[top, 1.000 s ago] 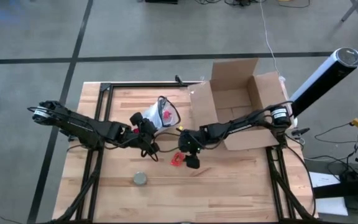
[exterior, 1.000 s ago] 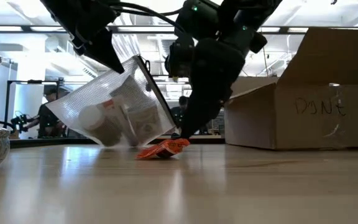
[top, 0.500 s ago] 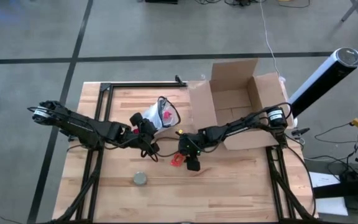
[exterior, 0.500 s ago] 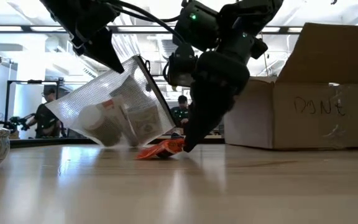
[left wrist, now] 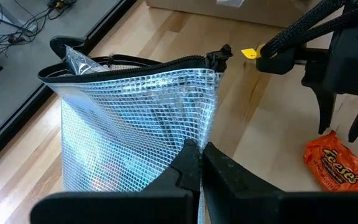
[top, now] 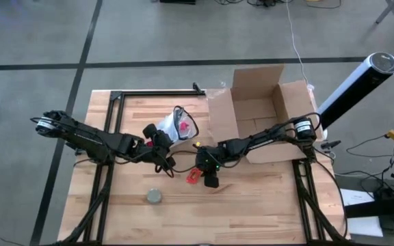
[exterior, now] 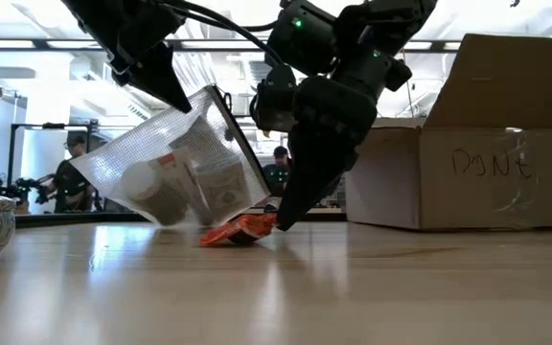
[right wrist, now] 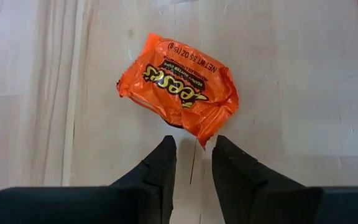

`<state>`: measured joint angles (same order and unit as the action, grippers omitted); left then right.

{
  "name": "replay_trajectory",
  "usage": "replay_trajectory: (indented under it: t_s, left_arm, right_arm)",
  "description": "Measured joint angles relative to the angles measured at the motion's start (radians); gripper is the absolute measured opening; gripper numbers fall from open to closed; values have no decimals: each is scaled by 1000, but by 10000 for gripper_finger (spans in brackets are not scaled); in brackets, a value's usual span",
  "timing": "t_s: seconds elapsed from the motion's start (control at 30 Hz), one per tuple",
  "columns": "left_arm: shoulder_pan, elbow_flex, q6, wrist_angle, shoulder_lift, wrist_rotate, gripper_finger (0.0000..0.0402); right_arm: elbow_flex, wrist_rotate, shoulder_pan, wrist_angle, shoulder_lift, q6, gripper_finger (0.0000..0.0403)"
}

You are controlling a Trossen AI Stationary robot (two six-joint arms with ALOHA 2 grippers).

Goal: Unpack boxes

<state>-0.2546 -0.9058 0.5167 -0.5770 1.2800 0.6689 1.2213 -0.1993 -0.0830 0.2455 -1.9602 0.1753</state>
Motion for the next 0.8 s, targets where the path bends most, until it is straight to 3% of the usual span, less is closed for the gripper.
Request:
replay_trajectory:
  t_s: [0.33,0.8]
  left_arm:
    - [0,0,11,0,0,0,0]
    - [0,0,16,0,0,1,0]
  right_arm:
    - [0,2,0,-47,0,25,140]
    - [0,19,0,-48,-2,23,55]
